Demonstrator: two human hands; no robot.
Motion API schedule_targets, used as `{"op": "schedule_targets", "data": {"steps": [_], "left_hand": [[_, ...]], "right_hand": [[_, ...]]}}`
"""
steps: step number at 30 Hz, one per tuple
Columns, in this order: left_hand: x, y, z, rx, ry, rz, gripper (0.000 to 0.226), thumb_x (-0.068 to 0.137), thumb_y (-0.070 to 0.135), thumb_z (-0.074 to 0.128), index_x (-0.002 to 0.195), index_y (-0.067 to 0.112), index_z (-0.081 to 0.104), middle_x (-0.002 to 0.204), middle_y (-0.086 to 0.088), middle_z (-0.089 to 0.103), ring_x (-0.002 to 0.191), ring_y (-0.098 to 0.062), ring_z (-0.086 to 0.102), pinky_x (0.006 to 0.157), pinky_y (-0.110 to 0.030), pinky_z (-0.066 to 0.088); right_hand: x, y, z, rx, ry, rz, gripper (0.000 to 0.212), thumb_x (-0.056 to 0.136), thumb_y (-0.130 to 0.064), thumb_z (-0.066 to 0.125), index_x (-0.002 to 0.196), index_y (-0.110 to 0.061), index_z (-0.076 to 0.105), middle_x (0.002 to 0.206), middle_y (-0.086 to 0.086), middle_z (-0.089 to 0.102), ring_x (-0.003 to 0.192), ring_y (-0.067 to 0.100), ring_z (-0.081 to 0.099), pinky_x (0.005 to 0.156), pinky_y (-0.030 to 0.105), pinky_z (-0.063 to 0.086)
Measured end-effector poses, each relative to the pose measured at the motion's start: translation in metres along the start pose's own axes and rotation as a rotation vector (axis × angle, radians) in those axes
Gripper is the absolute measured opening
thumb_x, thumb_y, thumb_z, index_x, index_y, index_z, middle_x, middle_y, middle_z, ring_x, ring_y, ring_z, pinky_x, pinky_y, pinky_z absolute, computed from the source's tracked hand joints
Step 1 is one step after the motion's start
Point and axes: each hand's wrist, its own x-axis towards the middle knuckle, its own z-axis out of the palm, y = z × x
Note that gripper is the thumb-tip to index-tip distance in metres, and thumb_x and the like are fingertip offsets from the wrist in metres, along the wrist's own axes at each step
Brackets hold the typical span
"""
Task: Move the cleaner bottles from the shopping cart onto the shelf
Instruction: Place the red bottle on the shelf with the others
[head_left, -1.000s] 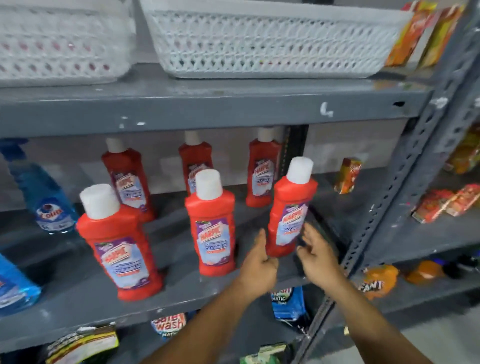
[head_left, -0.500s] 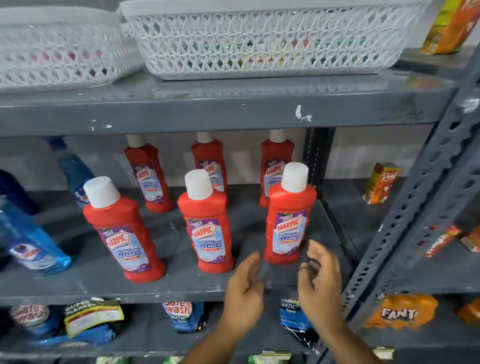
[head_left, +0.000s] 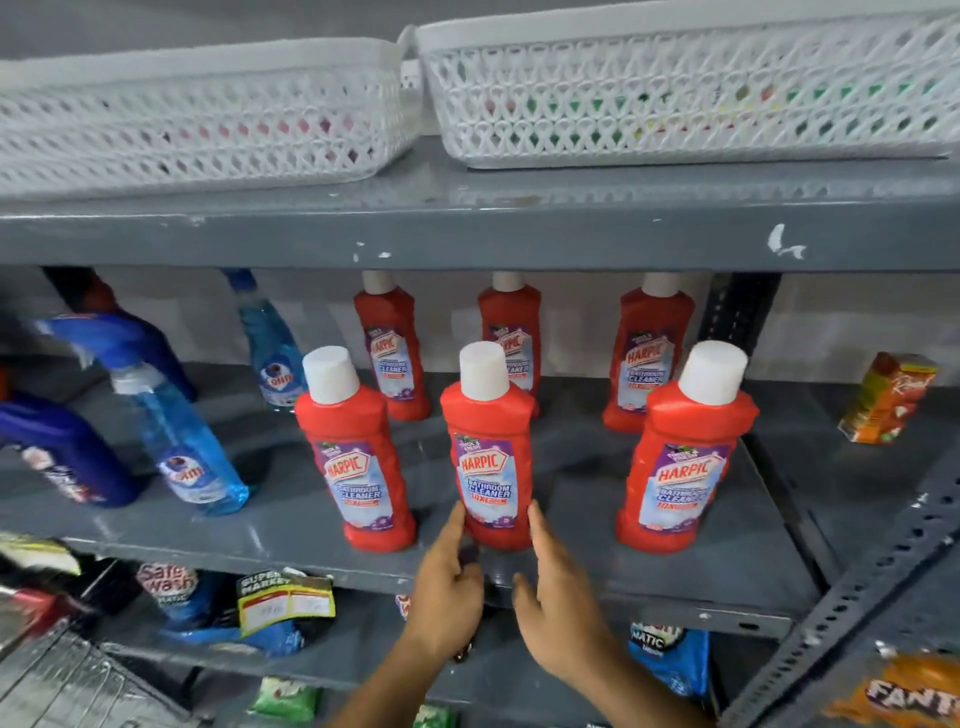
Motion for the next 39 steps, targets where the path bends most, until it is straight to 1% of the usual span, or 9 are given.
{"op": "schedule_targets", "data": {"steps": [7,10,15,17,20,23,27,32,39], "left_hand": [[0.002,0.007,-0.007,-0.001,-0.055,0.041,0.079,0.064,-0.006,0.035,0.138,0.019,0.038,0.138,0.014,0.047,0.123,0.017,0.041,0.103,-0.004,0.030],[-0.007,0.003,-0.013,0.046,-0.027,0.061,0.073,0.067,-0.002,0.036,0.133,0.030,0.037,0.137,0.016,0.044,0.124,0.016,0.039,0.101,0.000,0.026],[-0.049,-0.025,-0.052,-0.033,0.494,0.179,0.045,0.070,0.006,0.041,0.100,0.026,0.067,0.106,0.011,0.071,0.102,-0.009,0.064,0.092,-0.026,0.049],[-0.042,-0.030,-0.075,0.007,0.563,0.167,0.050,0.072,-0.001,0.042,0.118,0.012,0.058,0.121,0.004,0.063,0.108,-0.005,0.057,0.095,-0.013,0.042],[-0.017,-0.027,-0.105,0.067,0.316,0.045,0.069,0.076,-0.014,0.038,0.139,0.012,0.031,0.133,0.008,0.040,0.119,0.003,0.045,0.086,0.010,0.026],[0.001,-0.027,-0.134,0.104,0.045,0.032,0.076,0.066,0.006,0.035,0.132,0.043,0.026,0.121,0.027,0.049,0.103,0.019,0.052,0.081,0.007,0.032],[0.021,-0.044,-0.172,0.100,-0.108,0.011,0.077,0.063,0.020,0.032,0.131,0.055,0.021,0.122,0.021,0.055,0.106,0.002,0.057,0.088,-0.009,0.038],[0.029,-0.045,-0.195,0.060,-0.250,0.080,0.081,0.064,0.002,0.031,0.130,0.049,0.024,0.115,0.037,0.046,0.102,0.029,0.045,0.088,0.006,0.030],[0.036,-0.048,-0.206,0.144,-0.302,0.112,0.084,0.065,0.001,0.031,0.145,0.022,0.019,0.138,0.009,0.044,0.124,0.000,0.042,0.104,-0.005,0.027]], "right_hand": [[0.004,-0.007,-0.002,0.003,0.055,0.074,0.076,0.074,-0.021,0.045,0.144,-0.025,0.019,0.137,0.009,0.052,0.109,0.036,0.058,0.095,0.037,0.046],[0.002,-0.012,0.001,0.007,0.168,0.037,0.070,0.076,-0.012,0.047,0.142,-0.021,0.027,0.136,0.012,0.050,0.119,0.030,0.052,0.102,0.038,0.042],[-0.017,-0.030,0.032,-0.001,0.132,-0.146,0.060,0.074,-0.002,0.046,0.122,-0.037,0.048,0.118,0.002,0.063,0.109,0.000,0.055,0.095,0.016,0.042],[-0.004,-0.041,0.052,-0.003,0.017,-0.117,0.062,0.079,-0.007,0.043,0.136,-0.032,0.038,0.137,0.001,0.050,0.125,0.007,0.046,0.105,0.022,0.035],[0.019,-0.066,0.084,-0.018,-0.061,-0.022,0.067,0.082,-0.008,0.043,0.143,-0.014,0.018,0.148,0.003,0.030,0.136,0.011,0.030,0.107,0.013,0.018],[0.028,-0.090,0.116,0.005,-0.064,0.077,0.077,0.076,-0.016,0.042,0.145,-0.013,0.008,0.152,0.003,0.026,0.135,0.008,0.028,0.104,0.010,0.016],[0.038,-0.111,0.144,0.021,0.050,0.116,0.078,0.078,0.001,0.050,0.145,-0.018,0.013,0.141,0.001,0.045,0.121,0.005,0.043,0.091,-0.001,0.022],[0.041,-0.126,0.161,-0.061,0.107,0.201,0.081,0.076,0.000,0.050,0.146,-0.018,0.014,0.140,0.004,0.049,0.120,0.023,0.052,0.095,0.023,0.038],[0.044,-0.123,0.160,0.016,0.151,0.199,0.080,0.074,0.006,0.048,0.144,-0.021,0.019,0.133,-0.013,0.039,0.124,0.012,0.045,0.100,0.017,0.030]]}}
